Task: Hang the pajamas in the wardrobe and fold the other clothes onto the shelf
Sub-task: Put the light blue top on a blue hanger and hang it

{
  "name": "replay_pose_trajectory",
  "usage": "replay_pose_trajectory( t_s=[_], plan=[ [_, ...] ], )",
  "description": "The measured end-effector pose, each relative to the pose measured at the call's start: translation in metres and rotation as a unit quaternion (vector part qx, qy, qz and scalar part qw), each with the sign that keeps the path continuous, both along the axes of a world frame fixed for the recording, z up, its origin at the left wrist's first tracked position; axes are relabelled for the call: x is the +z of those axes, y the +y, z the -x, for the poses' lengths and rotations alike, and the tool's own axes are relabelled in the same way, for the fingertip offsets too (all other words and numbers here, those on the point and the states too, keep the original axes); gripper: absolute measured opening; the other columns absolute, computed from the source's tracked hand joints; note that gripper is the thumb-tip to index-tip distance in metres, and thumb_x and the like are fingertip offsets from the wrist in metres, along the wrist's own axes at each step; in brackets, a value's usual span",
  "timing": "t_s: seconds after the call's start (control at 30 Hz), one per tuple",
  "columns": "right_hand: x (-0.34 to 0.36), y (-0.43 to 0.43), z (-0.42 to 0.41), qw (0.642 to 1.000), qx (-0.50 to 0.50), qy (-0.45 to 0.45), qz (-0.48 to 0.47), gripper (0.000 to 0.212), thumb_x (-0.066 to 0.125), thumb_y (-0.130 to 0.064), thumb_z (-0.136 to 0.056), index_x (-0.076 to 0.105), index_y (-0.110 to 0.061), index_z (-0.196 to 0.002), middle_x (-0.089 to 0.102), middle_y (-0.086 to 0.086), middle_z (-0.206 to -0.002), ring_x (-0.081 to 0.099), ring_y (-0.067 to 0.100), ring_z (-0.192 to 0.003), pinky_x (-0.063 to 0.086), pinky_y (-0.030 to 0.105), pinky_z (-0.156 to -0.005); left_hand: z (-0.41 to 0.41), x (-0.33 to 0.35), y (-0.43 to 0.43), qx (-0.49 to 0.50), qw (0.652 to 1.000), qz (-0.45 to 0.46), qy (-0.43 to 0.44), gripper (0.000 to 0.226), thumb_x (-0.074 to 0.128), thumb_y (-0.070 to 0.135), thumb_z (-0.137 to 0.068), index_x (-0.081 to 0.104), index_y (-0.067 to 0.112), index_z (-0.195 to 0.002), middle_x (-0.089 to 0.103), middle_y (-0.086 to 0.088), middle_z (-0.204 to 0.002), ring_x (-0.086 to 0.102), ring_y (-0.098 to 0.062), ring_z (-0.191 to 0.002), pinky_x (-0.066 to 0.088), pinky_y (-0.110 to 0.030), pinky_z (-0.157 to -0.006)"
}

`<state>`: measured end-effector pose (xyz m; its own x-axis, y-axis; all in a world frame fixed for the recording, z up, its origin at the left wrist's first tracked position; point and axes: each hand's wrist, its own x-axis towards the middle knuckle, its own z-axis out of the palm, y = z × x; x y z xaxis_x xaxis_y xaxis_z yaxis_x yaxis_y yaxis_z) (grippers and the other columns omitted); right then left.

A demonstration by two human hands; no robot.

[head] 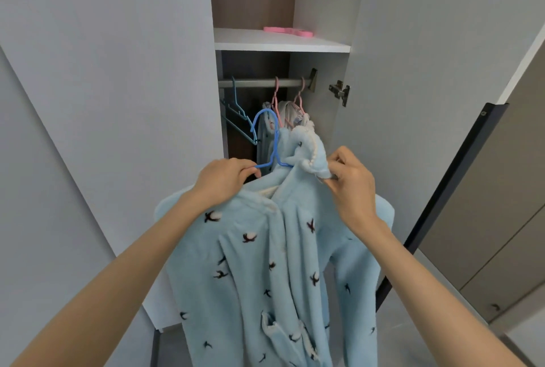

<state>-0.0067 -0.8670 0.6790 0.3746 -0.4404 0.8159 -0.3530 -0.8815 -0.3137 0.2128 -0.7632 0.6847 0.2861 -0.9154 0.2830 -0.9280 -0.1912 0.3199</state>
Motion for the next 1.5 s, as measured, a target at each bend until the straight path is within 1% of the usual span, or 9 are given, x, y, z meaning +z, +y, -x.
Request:
replay_pose_trajectory(
  t_s=[0.2, 0.4, 0.6, 0.73, 0.97, 1.1, 1.23, 1.37, 1.5],
  plan=[
    [-0.01, 0.003, 0.014, 0.972, 0.145, 0.183, 0.004, 0.06, 0.072, -0.048, -0.074, 0.063, -0.018, -0.125, 0.051, 0.001, -0.092, 0.042, 0.014, -0.083, 0.037, 0.023, -0.073, 0.009, 0.006, 0.005, -0.008, 0.985, 0.169, 0.035, 0.025, 0.044, 0.023, -0.099, 0.061, 0.019, -0.08, 0.055, 0.003, -0.058, 0.046, -0.01, -0.051, 0.03, -0.017, -0.059],
    [-0.005, -0.016, 0.032, 0.996, 0.012, 0.086, -0.011, 0.059, 0.057, -0.045, -0.09, 0.043, -0.021, -0.142, 0.044, 0.005, -0.136, 0.036, 0.019, -0.125, 0.028, 0.031, -0.109, -0.002, 0.023, 0.017, -0.036, 0.973, 0.219, 0.063, 0.026, 0.048, 0.017, -0.098, 0.064, 0.018, -0.077, 0.051, 0.019, -0.052, 0.043, -0.003, -0.046, 0.028, -0.011, -0.065],
    [-0.011, -0.028, 0.034, 0.976, 0.001, 0.21, -0.063, 0.024, 0.029, -0.05, -0.096, 0.046, -0.039, -0.084, 0.046, -0.017, -0.064, 0.047, 0.005, -0.057, 0.029, 0.028, -0.053, -0.005, 0.025, 0.022, -0.019, 0.974, 0.204, 0.095, 0.027, 0.051, 0.024, -0.097, 0.063, 0.028, -0.073, 0.049, 0.009, -0.054, 0.04, -0.005, -0.048, 0.027, -0.015, -0.063],
    [-0.02, -0.026, 0.033, 0.975, -0.024, 0.22, 0.03, 0.052, 0.015, -0.052, -0.097, 0.059, -0.029, -0.115, 0.06, -0.011, -0.073, 0.059, 0.017, -0.061, 0.031, 0.023, -0.045, -0.009, 0.02, 0.025, 0.015, 0.976, 0.186, 0.109, 0.025, 0.05, 0.024, -0.097, 0.066, 0.023, -0.078, 0.049, 0.011, -0.054, 0.043, -0.002, -0.048, 0.031, -0.012, -0.056],
    [-0.017, -0.029, 0.035, 0.968, -0.045, 0.243, 0.043, 0.039, 0.033, -0.032, -0.102, 0.055, -0.027, -0.133, 0.064, 0.001, -0.08, 0.059, 0.025, -0.067, 0.044, 0.031, -0.051, -0.017, 0.01, 0.028, 0.031, 0.981, 0.173, 0.08, 0.025, 0.048, 0.026, -0.098, 0.066, 0.025, -0.081, 0.045, 0.011, -0.052, 0.043, -0.007, -0.052, 0.029, -0.015, -0.061],
    [-0.008, -0.039, 0.042, 0.978, -0.095, 0.179, -0.044, 0.03, 0.034, -0.027, -0.103, 0.059, -0.011, -0.103, 0.043, 0.003, -0.055, 0.043, 0.031, -0.051, 0.038, 0.034, -0.05, -0.023, 0.009, 0.038, 0.005, 0.991, 0.134, 0.01, 0.025, 0.04, 0.028, -0.101, 0.057, 0.037, -0.085, 0.05, 0.021, -0.059, 0.045, 0.003, -0.066, 0.021, -0.025, -0.084],
    [0.002, -0.049, 0.042, 0.954, -0.092, 0.197, -0.208, 0.039, 0.035, -0.026, -0.103, 0.05, -0.015, -0.069, 0.046, 0.005, -0.056, 0.046, 0.032, -0.063, 0.034, 0.036, -0.054, -0.018, 0.006, 0.037, -0.064, 0.988, 0.142, 0.025, 0.023, 0.044, 0.02, -0.1, 0.066, 0.024, -0.09, 0.053, 0.024, -0.06, 0.043, -0.003, -0.058, 0.027, -0.016, -0.072],
    [0.004, -0.027, 0.037, 0.958, -0.036, 0.194, -0.209, 0.056, 0.04, 0.006, -0.089, 0.051, -0.019, -0.137, 0.06, 0.008, -0.125, 0.054, 0.033, -0.106, 0.048, 0.041, -0.084, -0.004, 0.003, 0.027, -0.065, 0.985, 0.151, 0.047, 0.023, 0.048, 0.017, -0.098, 0.068, 0.015, -0.085, 0.047, -0.008, -0.052, 0.034, -0.021, -0.048, 0.031, -0.015, -0.057],
    [0.0, 0.021, 0.009, 0.982, -0.011, 0.113, -0.149, 0.043, 0.051, -0.032, -0.091, 0.05, -0.019, -0.132, 0.051, 0.0, -0.126, 0.043, 0.02, -0.111, 0.045, 0.039, -0.089, 0.014, 0.002, 0.019, -0.082, 0.987, 0.138, 0.026, 0.023, 0.049, 0.018, -0.098, 0.07, 0.014, -0.089, 0.067, -0.01, -0.071, 0.055, -0.031, -0.057, 0.04, -0.027, -0.071]
  ],
)
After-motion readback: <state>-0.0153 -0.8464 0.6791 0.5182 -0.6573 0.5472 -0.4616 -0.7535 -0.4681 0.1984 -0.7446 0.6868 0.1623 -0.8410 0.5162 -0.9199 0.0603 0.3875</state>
